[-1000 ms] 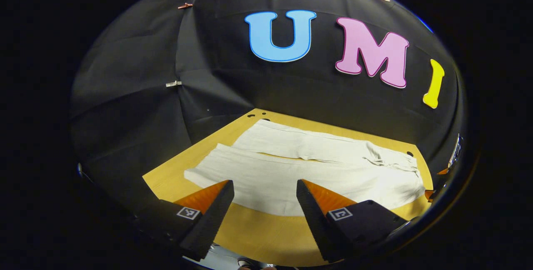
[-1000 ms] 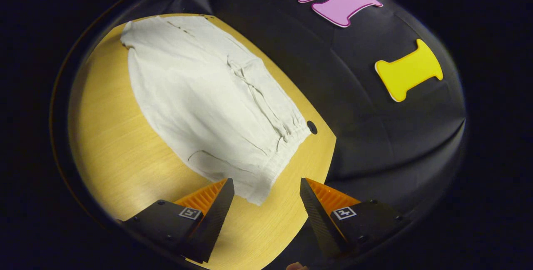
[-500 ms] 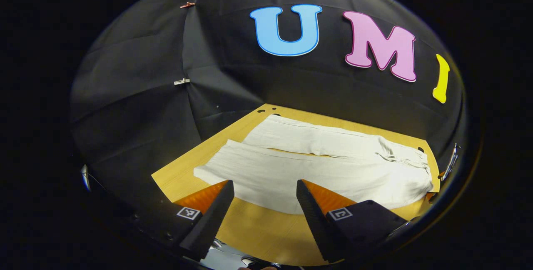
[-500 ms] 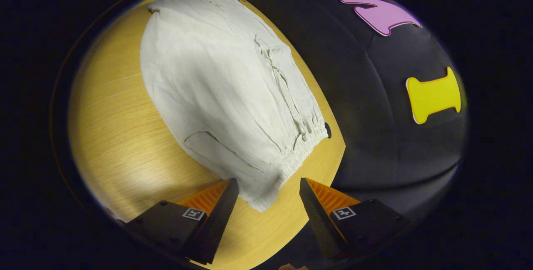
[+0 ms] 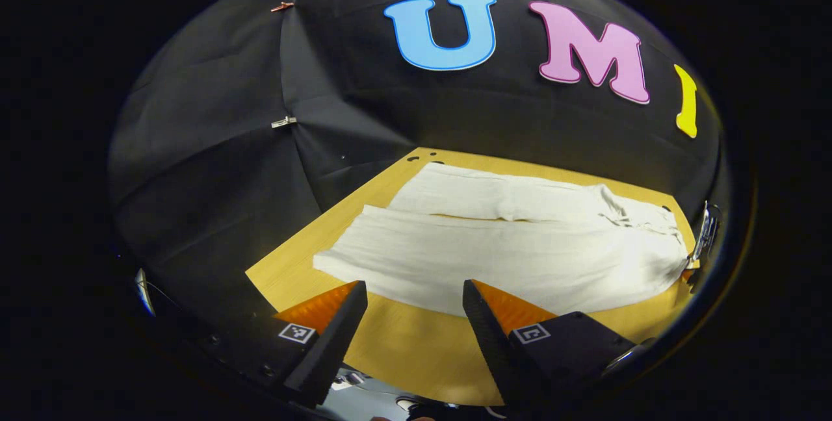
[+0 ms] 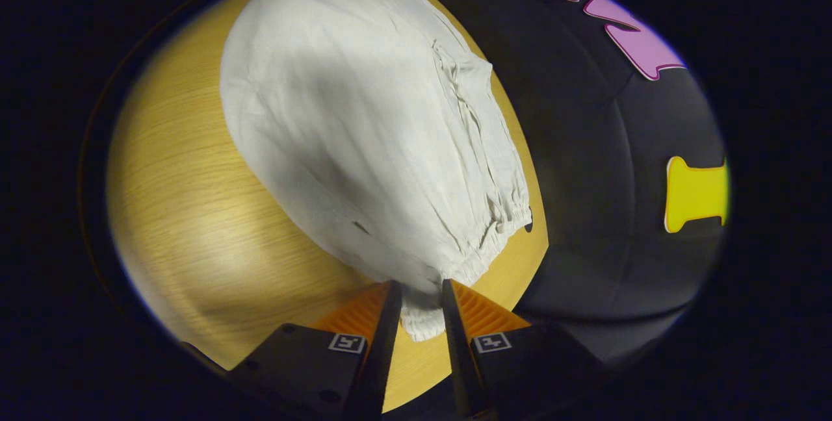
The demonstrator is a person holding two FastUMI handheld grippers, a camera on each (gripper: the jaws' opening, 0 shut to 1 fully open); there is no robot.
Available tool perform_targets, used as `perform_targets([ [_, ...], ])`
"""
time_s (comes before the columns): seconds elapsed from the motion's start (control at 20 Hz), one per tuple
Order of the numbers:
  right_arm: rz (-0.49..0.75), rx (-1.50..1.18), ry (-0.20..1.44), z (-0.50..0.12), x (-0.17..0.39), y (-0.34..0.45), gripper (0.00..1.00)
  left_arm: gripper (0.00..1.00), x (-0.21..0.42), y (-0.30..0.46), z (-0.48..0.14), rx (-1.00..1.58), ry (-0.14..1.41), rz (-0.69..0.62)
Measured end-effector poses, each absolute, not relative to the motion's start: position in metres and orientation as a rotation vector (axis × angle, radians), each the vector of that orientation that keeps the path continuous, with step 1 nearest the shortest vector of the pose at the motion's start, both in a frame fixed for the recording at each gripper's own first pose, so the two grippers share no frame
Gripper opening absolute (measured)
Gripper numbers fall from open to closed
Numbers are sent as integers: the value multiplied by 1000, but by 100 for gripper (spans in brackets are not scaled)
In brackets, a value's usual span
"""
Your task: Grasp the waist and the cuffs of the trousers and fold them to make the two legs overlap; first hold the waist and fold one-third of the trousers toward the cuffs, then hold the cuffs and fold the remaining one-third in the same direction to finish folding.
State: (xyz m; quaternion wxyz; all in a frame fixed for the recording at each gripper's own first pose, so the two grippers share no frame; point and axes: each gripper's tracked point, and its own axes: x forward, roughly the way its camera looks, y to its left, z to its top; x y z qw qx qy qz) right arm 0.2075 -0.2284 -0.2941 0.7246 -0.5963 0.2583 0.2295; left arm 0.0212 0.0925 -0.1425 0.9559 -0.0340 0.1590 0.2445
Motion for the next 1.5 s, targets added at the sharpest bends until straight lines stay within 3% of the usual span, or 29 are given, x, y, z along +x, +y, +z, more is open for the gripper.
perform_targets([
  [0.15, 531, -1325, 587, -299, 206, -226, 40, 94, 17, 104, -154, -23, 349, 504],
  [0.2, 538, -1340, 576, -298, 209, -223, 23, 94, 17, 109, -159, -7, 358, 501],
  [0.25, 545, -1358, 571, -299, 208, -225, 19, 96, 19, 113, -166, 12, 371, 491],
  [0.55, 581, -1289, 647, -298, 208, -224, 5, 96, 36, 148, -205, 290, 450, 429],
  [0.85, 673, -1372, 617, -298, 202, -224, 5, 95, 43, 227, -234, 511, 572, 437],
  [0.9, 680, -1357, 631, -298, 202, -224, 10, 95, 46, 240, -236, 551, 595, 432],
  [0.95, 683, -1341, 656, -298, 203, -224, 5, 95, 51, 253, -238, 595, 615, 423],
  [1.1, 695, -1310, 704, -297, 203, -222, 5, 95, 65, 285, -248, 745, 690, 364],
  [1.3, 707, -1366, 695, -297, 203, -223, 5, 94, 81, 304, -254, 969, 761, 214],
  [1.35, 706, -1380, 693, -298, 202, -223, 5, 88, 87, 302, -252, 1025, 777, 160],
  [1.5, 702, -1387, 693, -298, 202, -224, 5, 83, 103, 292, -256, 1209, 854, -20],
])
